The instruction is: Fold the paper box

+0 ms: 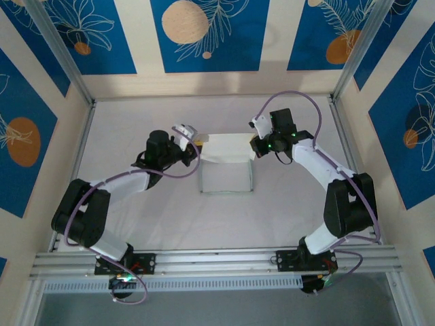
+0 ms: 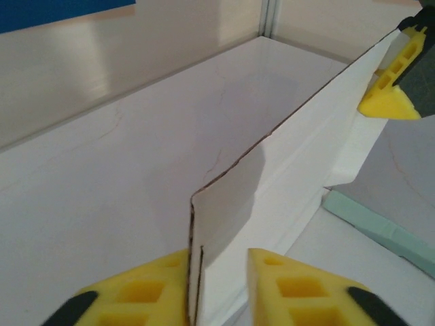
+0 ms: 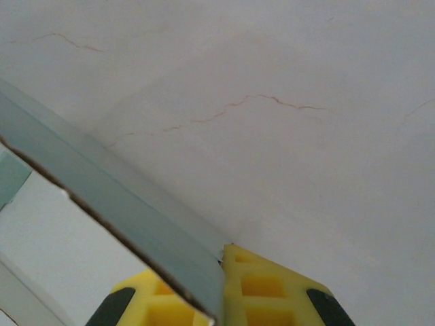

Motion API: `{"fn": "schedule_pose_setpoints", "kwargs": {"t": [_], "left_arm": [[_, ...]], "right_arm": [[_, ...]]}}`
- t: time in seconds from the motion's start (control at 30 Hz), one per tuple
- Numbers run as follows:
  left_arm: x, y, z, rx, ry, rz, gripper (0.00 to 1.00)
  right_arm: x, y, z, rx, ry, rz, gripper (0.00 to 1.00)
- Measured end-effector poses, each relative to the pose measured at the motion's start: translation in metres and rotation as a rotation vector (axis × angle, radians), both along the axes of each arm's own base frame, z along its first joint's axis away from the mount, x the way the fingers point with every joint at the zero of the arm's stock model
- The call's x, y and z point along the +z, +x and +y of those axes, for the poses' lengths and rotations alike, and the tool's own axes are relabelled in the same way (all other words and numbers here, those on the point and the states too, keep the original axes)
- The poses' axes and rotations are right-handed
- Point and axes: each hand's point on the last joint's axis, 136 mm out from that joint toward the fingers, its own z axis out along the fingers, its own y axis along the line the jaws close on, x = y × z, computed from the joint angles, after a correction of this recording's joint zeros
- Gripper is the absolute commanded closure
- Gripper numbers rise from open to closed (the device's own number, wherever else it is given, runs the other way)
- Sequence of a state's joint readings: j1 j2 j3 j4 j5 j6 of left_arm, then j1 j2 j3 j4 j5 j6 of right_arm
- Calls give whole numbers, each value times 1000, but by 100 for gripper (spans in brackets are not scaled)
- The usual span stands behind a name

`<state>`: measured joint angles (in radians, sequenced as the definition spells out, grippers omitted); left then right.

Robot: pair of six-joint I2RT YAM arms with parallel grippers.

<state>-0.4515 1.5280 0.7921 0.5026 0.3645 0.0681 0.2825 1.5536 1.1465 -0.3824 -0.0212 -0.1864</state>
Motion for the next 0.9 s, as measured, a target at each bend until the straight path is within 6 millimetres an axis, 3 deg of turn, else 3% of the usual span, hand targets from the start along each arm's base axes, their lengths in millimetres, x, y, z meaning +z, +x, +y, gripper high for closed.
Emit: {"fn": "schedule_pose_setpoints", "kwargs": {"t": [0.17,0.4,0.63,0.9], "left_arm": [[-2,-7,-5,-66,25,24,71],[-5,-2,-2,-133,12,63,80],[-22,-3,-4,-206,-47,155,74],[-21,0,-1,-212,-81,169,79]], "right_arm": [[1,2,-4,-17,-17,-10,100],[3,2,-6,-14,-29,-23,100],[3,1,-6,-11,-29,-23,100],[3,1,-6,-10,-26,-22,100]]}}
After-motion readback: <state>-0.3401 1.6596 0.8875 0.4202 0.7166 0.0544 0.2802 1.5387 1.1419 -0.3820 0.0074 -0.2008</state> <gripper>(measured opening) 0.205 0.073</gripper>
